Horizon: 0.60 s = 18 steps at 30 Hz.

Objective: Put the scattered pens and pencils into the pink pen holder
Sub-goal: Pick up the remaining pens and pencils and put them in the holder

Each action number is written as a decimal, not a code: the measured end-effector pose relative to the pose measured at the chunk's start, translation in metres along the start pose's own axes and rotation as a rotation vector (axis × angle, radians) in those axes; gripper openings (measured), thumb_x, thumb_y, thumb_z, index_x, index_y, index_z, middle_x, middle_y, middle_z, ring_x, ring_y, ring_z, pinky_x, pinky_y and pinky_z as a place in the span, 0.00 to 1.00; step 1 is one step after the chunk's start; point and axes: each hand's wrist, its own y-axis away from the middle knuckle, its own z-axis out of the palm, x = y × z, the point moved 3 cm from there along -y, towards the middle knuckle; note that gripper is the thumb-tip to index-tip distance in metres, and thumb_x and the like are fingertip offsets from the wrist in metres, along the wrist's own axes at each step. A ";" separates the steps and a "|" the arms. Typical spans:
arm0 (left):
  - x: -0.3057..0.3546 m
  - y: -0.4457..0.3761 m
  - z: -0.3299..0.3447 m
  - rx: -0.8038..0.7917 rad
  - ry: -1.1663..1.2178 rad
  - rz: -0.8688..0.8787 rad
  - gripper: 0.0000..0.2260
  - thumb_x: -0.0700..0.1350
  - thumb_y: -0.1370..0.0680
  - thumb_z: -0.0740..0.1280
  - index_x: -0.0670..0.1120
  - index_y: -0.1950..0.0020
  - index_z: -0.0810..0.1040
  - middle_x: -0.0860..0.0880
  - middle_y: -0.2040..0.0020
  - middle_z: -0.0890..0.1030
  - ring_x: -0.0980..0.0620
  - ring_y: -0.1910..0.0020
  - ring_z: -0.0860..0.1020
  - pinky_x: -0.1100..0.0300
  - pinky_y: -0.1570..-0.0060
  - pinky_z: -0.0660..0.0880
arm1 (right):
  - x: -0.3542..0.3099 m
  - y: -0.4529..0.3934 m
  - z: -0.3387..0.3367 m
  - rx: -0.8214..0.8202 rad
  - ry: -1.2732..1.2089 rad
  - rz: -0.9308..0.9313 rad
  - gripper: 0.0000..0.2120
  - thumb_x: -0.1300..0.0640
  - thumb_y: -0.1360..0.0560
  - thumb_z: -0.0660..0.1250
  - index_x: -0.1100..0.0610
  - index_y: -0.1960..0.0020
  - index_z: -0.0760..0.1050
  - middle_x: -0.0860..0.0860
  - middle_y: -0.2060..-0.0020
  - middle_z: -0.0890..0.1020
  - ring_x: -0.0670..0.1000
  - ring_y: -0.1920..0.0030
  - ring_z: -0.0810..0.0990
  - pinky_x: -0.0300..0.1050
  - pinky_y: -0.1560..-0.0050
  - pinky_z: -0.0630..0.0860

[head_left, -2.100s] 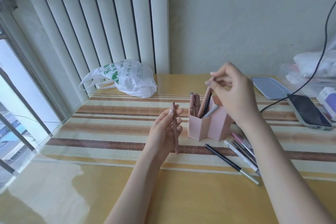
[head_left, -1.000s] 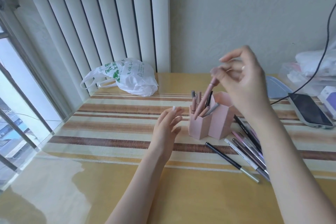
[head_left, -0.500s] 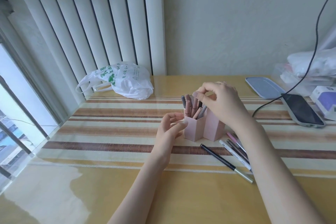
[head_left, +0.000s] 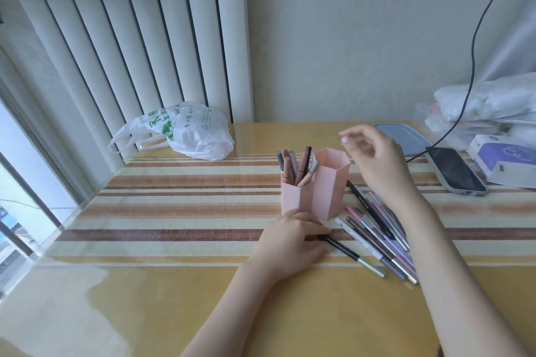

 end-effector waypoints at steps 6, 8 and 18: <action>0.000 -0.001 0.004 -0.006 0.171 -0.030 0.09 0.45 0.27 0.69 0.52 0.49 0.83 0.50 0.52 0.79 0.54 0.49 0.75 0.55 0.49 0.74 | 0.027 0.037 -0.017 -0.237 0.093 0.217 0.02 0.56 0.25 0.68 0.52 0.56 0.79 0.49 0.62 0.84 0.49 0.64 0.81 0.42 0.58 0.75; -0.001 -0.001 0.002 -0.006 0.246 -0.032 0.08 0.41 0.28 0.69 0.50 0.50 0.83 0.49 0.54 0.79 0.58 0.54 0.74 0.65 0.52 0.72 | 0.034 0.048 -0.019 -0.259 0.127 0.246 0.04 0.56 0.25 0.69 0.52 0.58 0.80 0.50 0.63 0.83 0.48 0.66 0.80 0.42 0.60 0.75; 0.006 0.003 -0.002 0.020 -0.032 0.075 0.08 0.39 0.24 0.63 0.48 0.48 0.78 0.57 0.58 0.70 0.60 0.57 0.63 0.66 0.58 0.64 | 0.036 0.077 0.001 -0.680 0.639 0.331 0.15 0.53 0.30 0.71 0.53 0.46 0.72 0.48 0.58 0.79 0.50 0.58 0.79 0.48 0.56 0.76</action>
